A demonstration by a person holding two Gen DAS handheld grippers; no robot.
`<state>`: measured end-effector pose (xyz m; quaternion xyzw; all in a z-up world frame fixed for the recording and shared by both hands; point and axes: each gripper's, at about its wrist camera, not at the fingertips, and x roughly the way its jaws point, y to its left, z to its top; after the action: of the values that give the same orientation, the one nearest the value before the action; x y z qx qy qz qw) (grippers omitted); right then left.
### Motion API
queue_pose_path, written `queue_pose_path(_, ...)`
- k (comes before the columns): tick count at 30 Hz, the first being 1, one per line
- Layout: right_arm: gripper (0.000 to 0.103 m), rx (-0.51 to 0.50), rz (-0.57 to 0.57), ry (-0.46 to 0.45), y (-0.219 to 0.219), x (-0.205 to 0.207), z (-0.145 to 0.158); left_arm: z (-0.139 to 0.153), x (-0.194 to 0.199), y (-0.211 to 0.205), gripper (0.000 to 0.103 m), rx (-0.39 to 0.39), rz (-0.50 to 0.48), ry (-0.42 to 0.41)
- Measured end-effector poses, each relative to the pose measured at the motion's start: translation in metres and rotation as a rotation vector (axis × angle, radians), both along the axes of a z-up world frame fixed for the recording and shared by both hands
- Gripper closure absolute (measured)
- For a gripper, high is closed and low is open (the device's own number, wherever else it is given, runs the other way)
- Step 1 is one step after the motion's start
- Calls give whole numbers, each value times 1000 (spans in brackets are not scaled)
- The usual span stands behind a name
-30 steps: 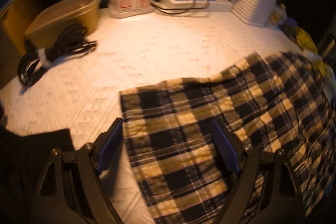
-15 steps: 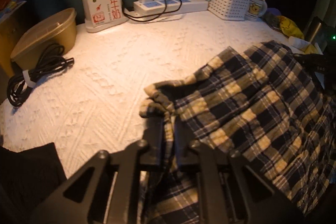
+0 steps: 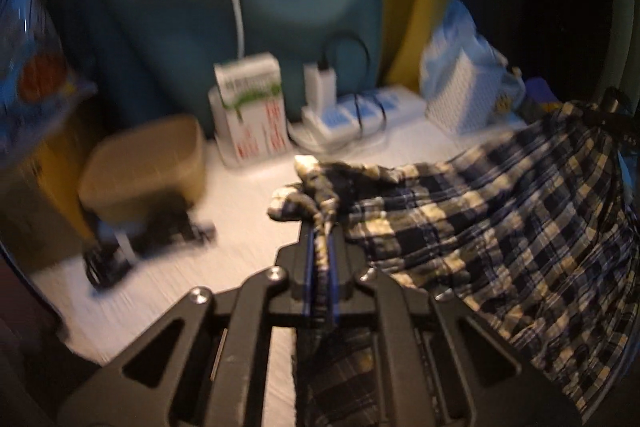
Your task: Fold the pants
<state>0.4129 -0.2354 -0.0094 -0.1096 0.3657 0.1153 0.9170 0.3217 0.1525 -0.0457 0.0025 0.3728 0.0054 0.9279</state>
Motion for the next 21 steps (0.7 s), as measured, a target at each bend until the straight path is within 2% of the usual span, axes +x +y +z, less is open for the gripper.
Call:
queue_pose_path(2, 90, 14, -13, -24, -1, 12, 8, 7, 12, 8, 97, 9, 9, -19)
queue_pose_path(5, 90, 45, -24, -8, -5, 35, 5, 8, 35, 22, 97, 5, 22, -23)
queue_pose_path(11, 90, 25, -43, 75, 2, 70, -37, -23, 78, 23, 96, 67, 38, 3)
queue_pose_path(13, 90, 21, -59, 105, 3, 79, -52, -39, 92, 26, 93, 55, 52, 40)
queue_pose_path(17, 90, -4, -86, 151, 4, 94, -76, -62, 110, 40, 89, -18, 70, 140)
queue_pose_path(21, 87, -39, -138, 194, 0, 107, -96, -57, 103, 63, 84, -25, 158, 127)
